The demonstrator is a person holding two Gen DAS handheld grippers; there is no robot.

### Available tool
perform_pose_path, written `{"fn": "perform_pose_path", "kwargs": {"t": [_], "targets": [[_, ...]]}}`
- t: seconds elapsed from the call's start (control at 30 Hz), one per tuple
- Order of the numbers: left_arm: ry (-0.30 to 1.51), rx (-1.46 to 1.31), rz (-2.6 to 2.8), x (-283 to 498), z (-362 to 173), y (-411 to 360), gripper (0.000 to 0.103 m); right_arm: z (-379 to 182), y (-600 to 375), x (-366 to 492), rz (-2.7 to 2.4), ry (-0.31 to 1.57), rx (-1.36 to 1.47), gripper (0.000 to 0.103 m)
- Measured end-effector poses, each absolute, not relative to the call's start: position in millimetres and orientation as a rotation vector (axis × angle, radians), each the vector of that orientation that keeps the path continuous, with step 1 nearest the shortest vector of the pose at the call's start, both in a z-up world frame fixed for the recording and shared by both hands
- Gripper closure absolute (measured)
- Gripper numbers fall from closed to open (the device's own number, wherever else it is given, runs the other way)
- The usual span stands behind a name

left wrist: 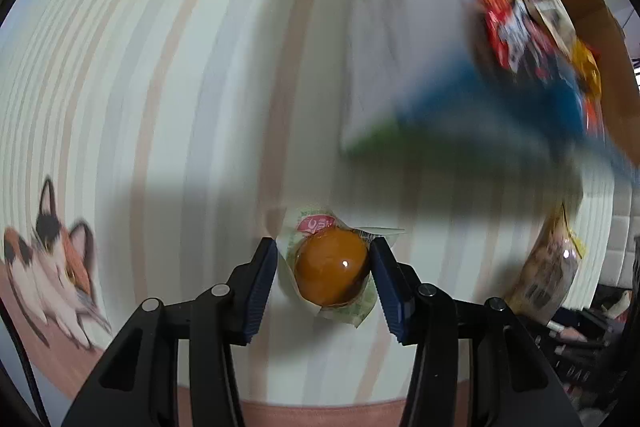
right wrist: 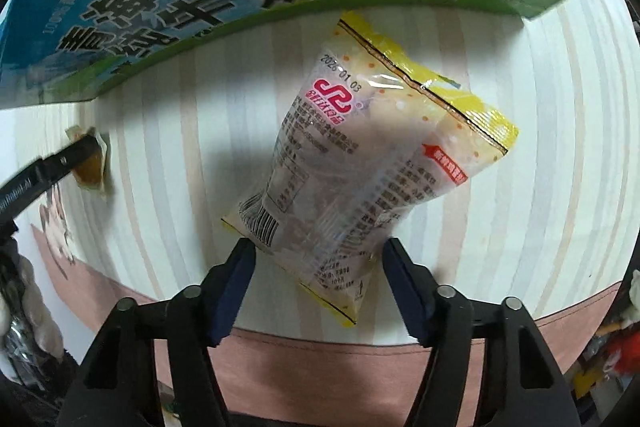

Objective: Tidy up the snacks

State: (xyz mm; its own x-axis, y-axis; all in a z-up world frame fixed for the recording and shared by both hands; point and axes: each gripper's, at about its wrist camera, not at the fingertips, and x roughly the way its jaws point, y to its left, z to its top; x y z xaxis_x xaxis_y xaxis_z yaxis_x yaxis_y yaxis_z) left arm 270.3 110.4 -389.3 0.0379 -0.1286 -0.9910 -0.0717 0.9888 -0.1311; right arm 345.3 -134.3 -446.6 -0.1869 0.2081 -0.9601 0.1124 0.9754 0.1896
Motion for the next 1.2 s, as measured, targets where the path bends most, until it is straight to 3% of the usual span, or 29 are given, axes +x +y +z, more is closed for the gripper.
{"fn": "perform_pose_path", "kwargs": {"t": [0.1,0.2,0.43,0.5,0.53,0.57,0.7,0.9,1.07,1.2], "targets": [[1.552,-0.16,-0.063,242.2,-391.9,97.4,0.058,-448.1,-146.7,333.7,0.099,1.786,0.233,0.04],[1.578,-0.173,-0.083,217.0,-395.0,85.1,0.058,-448.8,-158.0,316.9,0.122,1.815,0.229,0.051],[1.61,-0.18,-0.099,178.4,-398.6,64.8,0.058,-447.3,-193.6,277.5,0.126,1.866,0.302,0.051],[1.612,-0.177,-0.093,177.3,-399.7,64.5,0.058,-431.8,-208.4,279.8,0.11,1.799,0.432,0.037],[1.611,-0.175,-0.088,174.9,-400.9,65.0,0.058,-420.4,-218.3,285.2,0.084,1.734,0.521,0.022],[1.609,-0.174,-0.085,170.6,-401.6,64.0,0.058,-414.4,-223.0,290.4,0.067,1.696,0.561,0.018],[1.615,-0.17,-0.072,173.7,-396.7,49.6,0.058,-413.7,-223.7,316.6,0.015,1.655,0.643,0.018],[1.63,-0.173,-0.058,182.4,-404.5,62.8,0.058,-441.1,-200.5,348.9,-0.047,1.79,0.435,0.019],[1.611,-0.187,-0.052,181.5,-395.5,71.2,0.057,-447.0,-179.0,335.9,0.021,1.805,0.262,0.032],[1.604,-0.224,-0.056,176.8,-388.3,79.1,0.057,-444.9,-180.4,318.7,0.073,1.838,0.19,0.034]]}}
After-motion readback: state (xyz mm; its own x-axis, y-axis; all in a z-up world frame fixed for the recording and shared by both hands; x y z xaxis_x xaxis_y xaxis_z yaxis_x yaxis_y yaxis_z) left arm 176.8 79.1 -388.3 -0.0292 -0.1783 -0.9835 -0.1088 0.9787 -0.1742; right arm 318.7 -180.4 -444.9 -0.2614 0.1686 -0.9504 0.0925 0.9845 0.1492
